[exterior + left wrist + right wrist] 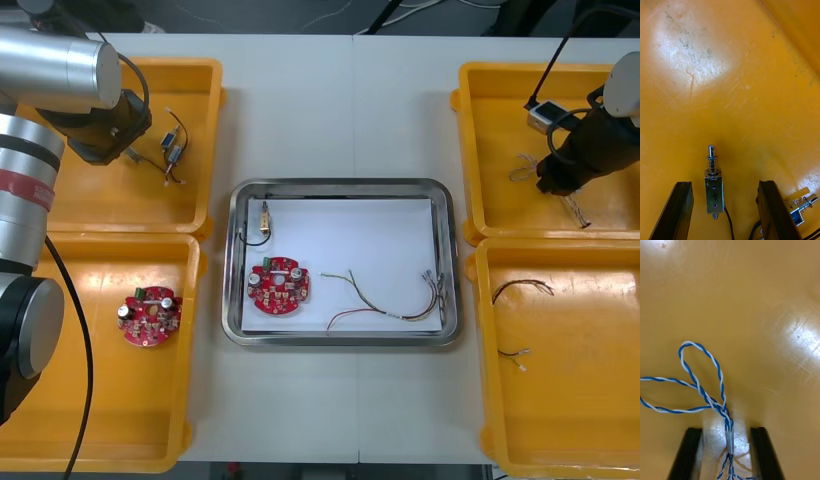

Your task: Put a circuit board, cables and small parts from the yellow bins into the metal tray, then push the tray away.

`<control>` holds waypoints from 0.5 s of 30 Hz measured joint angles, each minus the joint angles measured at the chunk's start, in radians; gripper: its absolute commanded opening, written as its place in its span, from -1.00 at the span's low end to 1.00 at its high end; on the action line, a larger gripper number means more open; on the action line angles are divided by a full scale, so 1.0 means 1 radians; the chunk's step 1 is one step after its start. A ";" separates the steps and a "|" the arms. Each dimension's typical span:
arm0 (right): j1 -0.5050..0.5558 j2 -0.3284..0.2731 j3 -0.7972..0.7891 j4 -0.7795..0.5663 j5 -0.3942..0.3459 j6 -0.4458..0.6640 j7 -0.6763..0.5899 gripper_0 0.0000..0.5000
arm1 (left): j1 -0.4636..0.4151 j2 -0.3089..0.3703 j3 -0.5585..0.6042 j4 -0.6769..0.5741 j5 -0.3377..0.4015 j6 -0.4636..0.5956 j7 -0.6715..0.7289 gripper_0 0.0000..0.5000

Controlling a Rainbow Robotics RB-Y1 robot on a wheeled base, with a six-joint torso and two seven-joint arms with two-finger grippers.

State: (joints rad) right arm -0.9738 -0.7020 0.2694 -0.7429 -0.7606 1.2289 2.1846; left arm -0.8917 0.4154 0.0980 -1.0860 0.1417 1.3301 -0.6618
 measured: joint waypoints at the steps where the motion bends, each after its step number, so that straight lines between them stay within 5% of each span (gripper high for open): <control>1: 0.000 0.001 0.000 0.000 0.000 -0.002 0.000 -1.00 | 0.000 0.000 0.000 0.000 0.000 0.000 0.000 1.00; 15: -0.002 0.002 0.000 -0.024 -0.010 0.032 0.000 -1.00 | 0.036 0.000 0.000 0.000 0.015 0.002 0.000 1.00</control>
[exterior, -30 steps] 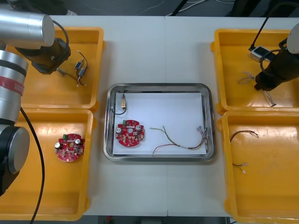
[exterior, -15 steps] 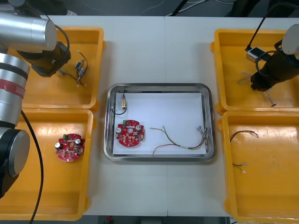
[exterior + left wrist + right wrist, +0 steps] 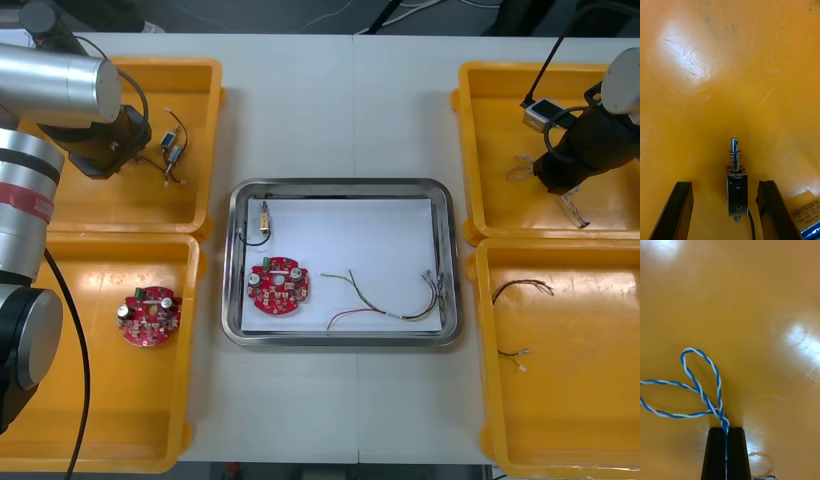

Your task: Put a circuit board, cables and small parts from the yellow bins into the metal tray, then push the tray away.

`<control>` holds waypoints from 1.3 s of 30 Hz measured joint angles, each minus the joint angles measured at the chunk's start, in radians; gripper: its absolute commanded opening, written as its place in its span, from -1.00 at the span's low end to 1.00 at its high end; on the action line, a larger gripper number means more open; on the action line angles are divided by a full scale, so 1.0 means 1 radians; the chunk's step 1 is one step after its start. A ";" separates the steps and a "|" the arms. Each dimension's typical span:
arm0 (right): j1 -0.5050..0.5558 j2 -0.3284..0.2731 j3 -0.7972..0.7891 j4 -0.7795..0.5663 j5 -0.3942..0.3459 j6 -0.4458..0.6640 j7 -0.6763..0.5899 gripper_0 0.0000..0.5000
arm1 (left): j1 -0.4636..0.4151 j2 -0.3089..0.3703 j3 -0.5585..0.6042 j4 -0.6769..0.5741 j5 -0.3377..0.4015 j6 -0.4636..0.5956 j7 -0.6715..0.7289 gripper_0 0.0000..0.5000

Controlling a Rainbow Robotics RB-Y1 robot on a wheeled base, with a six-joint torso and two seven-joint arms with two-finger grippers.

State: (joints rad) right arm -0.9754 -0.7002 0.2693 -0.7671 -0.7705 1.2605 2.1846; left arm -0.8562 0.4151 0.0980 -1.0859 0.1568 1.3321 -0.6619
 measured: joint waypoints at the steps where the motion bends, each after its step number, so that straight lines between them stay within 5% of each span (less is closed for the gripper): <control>1: 0.000 0.000 0.000 -0.014 0.000 0.024 0.000 -1.00 | 0.001 0.000 0.000 0.000 0.003 0.000 0.000 1.00; 19: 0.000 -0.038 -0.156 -0.278 0.012 0.395 0.000 -1.00 | 0.016 -0.001 0.000 0.000 0.036 0.002 0.000 0.96; 23: 0.009 -0.049 -0.214 -0.348 0.027 0.483 -0.002 -1.00 | 0.019 -0.001 0.000 0.000 0.036 0.005 0.000 0.54; 30: 0.104 -0.051 -0.316 -0.588 0.043 0.580 -0.031 -1.00 | 0.019 -0.001 0.000 0.000 0.037 0.005 0.000 -1.00; 39: 0.220 -0.051 -0.381 -0.857 -0.005 0.653 -0.079 -1.00 | 0.019 -0.001 0.000 0.000 0.039 0.005 0.000 -1.00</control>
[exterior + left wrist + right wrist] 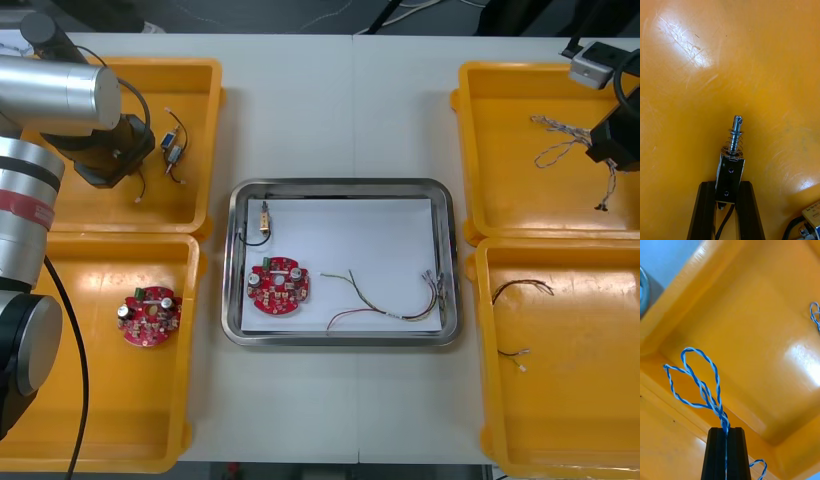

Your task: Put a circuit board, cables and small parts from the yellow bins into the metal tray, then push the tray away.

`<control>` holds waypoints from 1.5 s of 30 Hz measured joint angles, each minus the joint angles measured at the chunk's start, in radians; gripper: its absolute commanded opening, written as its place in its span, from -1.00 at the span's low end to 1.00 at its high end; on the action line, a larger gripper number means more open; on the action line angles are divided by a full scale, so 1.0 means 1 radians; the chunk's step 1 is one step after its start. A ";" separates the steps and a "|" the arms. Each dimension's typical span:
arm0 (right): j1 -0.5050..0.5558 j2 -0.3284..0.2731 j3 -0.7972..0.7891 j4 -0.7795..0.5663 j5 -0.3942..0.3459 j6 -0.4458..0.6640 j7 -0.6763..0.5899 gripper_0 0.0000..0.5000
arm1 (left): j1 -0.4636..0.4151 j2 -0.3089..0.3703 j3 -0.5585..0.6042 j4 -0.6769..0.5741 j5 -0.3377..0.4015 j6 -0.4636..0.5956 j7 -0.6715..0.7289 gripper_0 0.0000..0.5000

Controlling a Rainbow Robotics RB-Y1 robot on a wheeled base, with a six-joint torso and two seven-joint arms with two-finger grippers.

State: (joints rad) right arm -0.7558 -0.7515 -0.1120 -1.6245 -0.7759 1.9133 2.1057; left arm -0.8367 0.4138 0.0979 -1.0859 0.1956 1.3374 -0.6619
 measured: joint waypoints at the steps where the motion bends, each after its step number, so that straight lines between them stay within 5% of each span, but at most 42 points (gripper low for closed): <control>1: 0.012 0.000 0.000 -0.026 -0.020 0.000 -0.023 -1.00 | 0.000 0.000 0.000 0.000 0.000 0.000 0.000 -1.00; 5: 0.056 0.001 0.000 -0.127 -0.087 0.001 -0.119 -1.00 | 0.000 0.000 0.000 0.000 0.000 0.000 0.000 -1.00; 17: 0.118 0.001 0.044 -0.276 -0.232 -0.013 -0.121 -1.00 | 0.002 0.000 0.000 -0.099 -0.002 0.173 -0.001 -1.00; 24: 0.134 0.001 0.130 -0.362 -0.237 -0.058 -0.207 -1.00 | 0.005 0.000 0.000 -0.167 -0.004 0.266 -0.041 -1.00; 33: 0.134 0.000 0.288 -0.441 -0.232 -0.170 -0.269 -1.00 | 0.018 0.000 0.005 -0.302 0.005 0.402 -0.351 -1.00; 45: 0.130 -0.002 0.461 -0.446 -0.141 -0.316 -0.270 -1.00 | 0.107 0.001 0.067 -0.585 0.178 0.572 -0.385 -1.00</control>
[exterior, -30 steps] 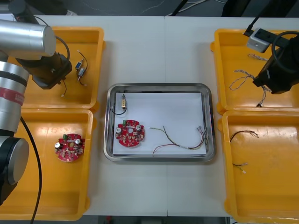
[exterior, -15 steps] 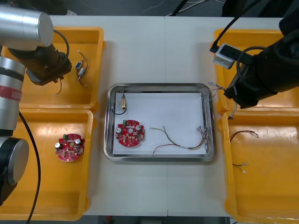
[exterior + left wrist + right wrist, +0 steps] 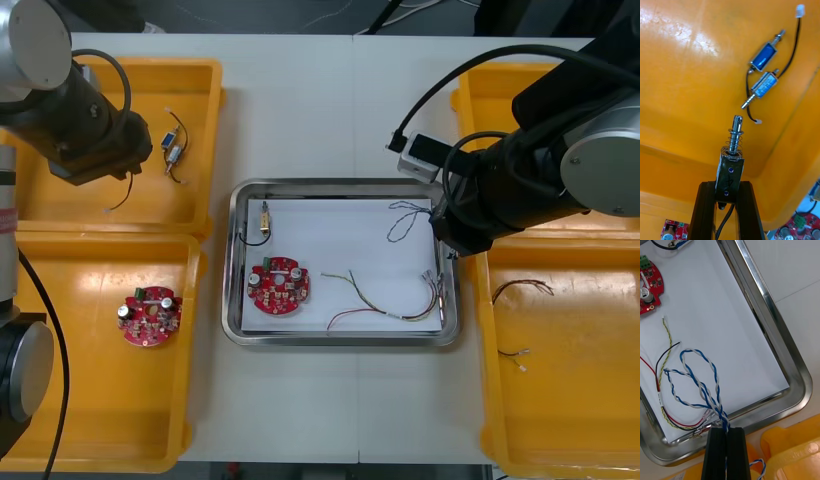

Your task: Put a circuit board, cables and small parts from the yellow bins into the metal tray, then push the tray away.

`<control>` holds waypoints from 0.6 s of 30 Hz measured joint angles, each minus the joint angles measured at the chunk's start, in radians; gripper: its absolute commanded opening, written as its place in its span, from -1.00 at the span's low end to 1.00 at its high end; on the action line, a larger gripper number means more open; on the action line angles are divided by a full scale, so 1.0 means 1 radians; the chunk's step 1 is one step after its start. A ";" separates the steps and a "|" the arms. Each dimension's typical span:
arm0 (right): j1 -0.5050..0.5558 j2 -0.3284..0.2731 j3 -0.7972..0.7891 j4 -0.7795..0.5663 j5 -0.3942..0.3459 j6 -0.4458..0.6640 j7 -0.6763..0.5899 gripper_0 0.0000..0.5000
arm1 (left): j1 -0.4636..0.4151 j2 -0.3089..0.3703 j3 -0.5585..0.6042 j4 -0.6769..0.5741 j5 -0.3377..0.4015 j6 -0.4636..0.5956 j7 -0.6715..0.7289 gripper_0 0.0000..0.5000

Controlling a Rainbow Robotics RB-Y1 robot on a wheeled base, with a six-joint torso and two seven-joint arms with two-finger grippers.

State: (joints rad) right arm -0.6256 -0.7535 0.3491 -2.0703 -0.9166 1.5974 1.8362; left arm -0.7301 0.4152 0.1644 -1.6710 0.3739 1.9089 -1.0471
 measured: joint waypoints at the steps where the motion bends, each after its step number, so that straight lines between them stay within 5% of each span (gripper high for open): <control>1: -0.002 0.000 0.014 0.000 0.008 -0.008 0.000 -1.00 | 0.007 0.000 0.002 -0.025 0.015 0.001 -0.001 -1.00; 11: -0.055 -0.003 0.144 0.037 0.044 -0.123 0.000 -1.00 | 0.068 0.003 0.003 -0.215 0.154 0.003 -0.005 -1.00; 18: -0.126 -0.003 0.272 0.131 0.063 -0.229 0.000 -1.00 | 0.146 0.015 0.003 -0.302 0.187 0.004 -0.006 -1.00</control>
State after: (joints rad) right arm -0.7513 -0.7567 0.6215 -1.9390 -0.8541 1.3686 1.8362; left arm -0.5844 0.4301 0.1673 -1.9727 0.5613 1.9127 -1.0528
